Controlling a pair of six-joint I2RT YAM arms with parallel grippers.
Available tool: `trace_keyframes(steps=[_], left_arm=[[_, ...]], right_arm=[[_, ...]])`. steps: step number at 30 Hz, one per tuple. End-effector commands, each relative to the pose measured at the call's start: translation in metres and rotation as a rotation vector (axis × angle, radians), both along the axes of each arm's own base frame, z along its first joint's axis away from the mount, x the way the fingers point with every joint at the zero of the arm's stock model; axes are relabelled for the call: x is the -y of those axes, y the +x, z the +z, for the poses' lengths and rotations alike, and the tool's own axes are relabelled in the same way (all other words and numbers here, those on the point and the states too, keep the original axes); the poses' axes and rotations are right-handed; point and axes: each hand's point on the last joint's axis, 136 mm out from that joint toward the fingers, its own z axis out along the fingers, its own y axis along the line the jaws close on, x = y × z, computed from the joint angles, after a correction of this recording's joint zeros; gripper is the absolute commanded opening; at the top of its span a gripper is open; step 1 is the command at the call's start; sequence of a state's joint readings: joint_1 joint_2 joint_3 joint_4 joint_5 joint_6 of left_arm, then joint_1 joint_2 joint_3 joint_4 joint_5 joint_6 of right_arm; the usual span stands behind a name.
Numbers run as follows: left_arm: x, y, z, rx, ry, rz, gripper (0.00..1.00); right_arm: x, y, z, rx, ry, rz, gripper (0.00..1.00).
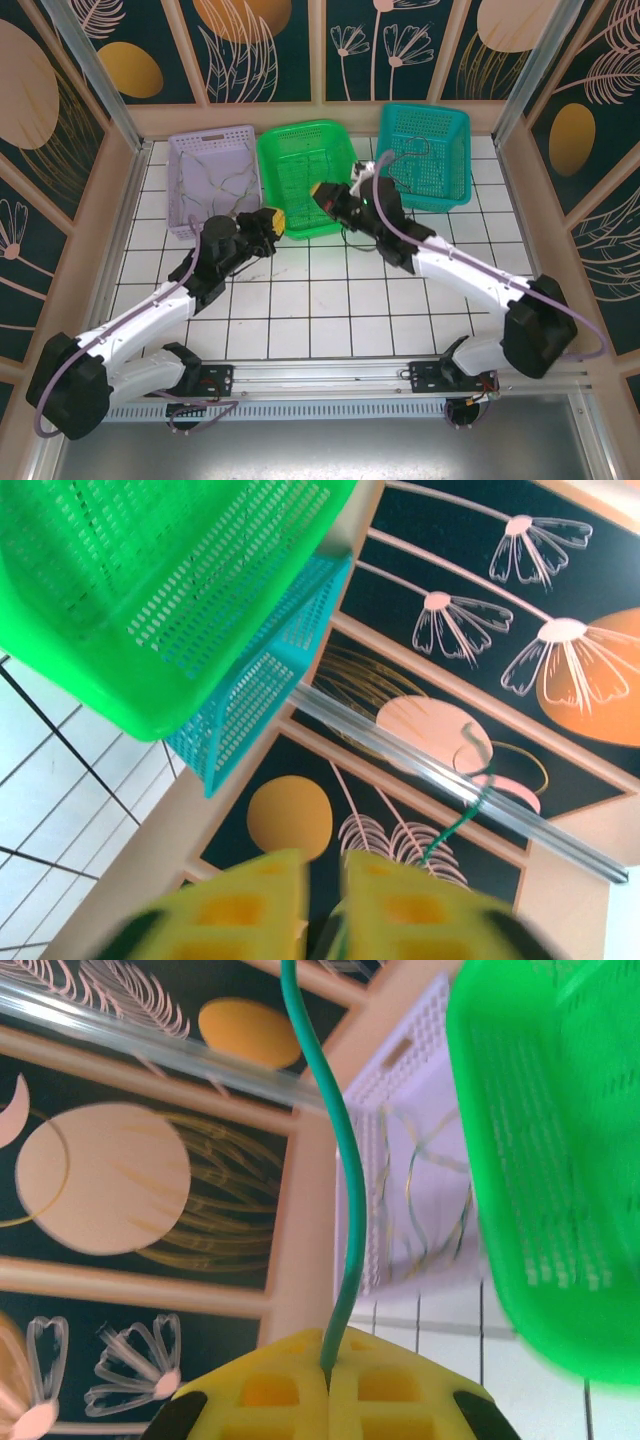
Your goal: Untangle the cables
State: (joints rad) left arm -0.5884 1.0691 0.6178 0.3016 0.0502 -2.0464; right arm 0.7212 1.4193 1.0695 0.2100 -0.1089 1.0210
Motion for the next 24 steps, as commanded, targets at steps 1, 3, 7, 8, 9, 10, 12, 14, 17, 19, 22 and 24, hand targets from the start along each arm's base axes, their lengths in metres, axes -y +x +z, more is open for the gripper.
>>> trace_keyframes(steps=[1,3,7,8,9,10,12,14,17,19,22,24], left_arm=[[-0.026,-0.006,-0.011,-0.077,0.128,0.077,0.53],[-0.036,-0.012,-0.01,-0.057,0.192,0.09,0.6],[-0.049,-0.019,-0.005,-0.011,0.379,0.062,0.68],[-0.051,-0.019,0.0,0.009,0.448,0.043,0.69],[-0.052,-0.019,0.004,0.028,0.507,0.022,0.69],[-0.052,-0.018,0.009,0.052,0.57,-0.001,0.69],[-0.056,-0.017,0.016,0.083,0.686,-0.035,0.69],[-0.055,-0.014,0.028,0.148,0.755,-0.059,0.69],[-0.052,-0.012,0.033,0.206,0.847,-0.114,0.68],[-0.048,-0.01,0.048,0.257,0.882,-0.142,0.69],[-0.046,-0.01,0.053,0.291,0.933,-0.185,0.69],[-0.045,-0.011,0.059,0.316,0.966,-0.209,0.7]], right_arm=[[0.022,0.038,-0.012,0.024,-0.259,-0.033,0.0],[0.027,0.05,-0.031,0.023,-0.405,-0.005,0.0],[0.029,0.074,-0.083,-0.06,-0.587,0.092,0.0],[0.028,0.081,-0.095,-0.09,-0.613,0.114,0.0],[0.026,0.085,-0.103,-0.104,-0.635,0.131,0.0],[0.022,0.09,-0.117,-0.129,-0.662,0.153,0.0],[0.015,0.097,-0.134,-0.177,-0.695,0.188,0.0],[0.008,0.104,-0.153,-0.219,-0.722,0.223,0.19],[0.009,0.114,-0.151,-0.214,-0.746,0.203,0.52],[0.012,0.12,-0.135,-0.189,-0.734,0.171,0.6],[0.017,0.119,-0.104,-0.136,-0.707,0.133,0.64],[0.028,0.115,-0.079,-0.089,-0.701,0.087,0.65]])
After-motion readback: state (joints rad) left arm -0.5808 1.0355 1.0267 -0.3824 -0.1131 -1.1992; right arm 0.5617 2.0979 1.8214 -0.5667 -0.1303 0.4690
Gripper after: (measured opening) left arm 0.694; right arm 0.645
